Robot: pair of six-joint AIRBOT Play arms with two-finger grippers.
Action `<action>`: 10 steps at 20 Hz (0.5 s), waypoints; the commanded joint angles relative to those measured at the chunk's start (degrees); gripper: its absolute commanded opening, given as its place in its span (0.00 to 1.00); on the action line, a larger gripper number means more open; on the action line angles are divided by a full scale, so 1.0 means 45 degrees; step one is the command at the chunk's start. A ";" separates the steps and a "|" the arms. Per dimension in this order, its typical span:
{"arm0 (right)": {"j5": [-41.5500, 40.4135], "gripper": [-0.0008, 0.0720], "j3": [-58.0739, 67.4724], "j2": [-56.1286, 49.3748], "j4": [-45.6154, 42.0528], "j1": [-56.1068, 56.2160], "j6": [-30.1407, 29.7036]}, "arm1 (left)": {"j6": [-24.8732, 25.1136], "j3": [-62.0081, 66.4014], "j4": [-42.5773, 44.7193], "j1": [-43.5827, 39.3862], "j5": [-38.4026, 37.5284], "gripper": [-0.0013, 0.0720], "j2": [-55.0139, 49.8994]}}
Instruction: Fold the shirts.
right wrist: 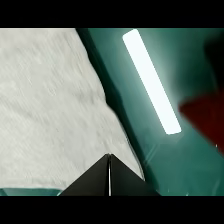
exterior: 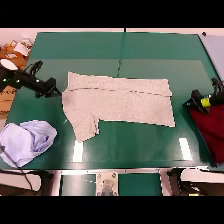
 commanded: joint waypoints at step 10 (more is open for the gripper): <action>-0.4163 0.63 -0.8942 0.4663 0.3789 0.0073 0.0559 | 0.0306 -1.1667 -0.2628 -0.0126 0.5498 0.93 0.6921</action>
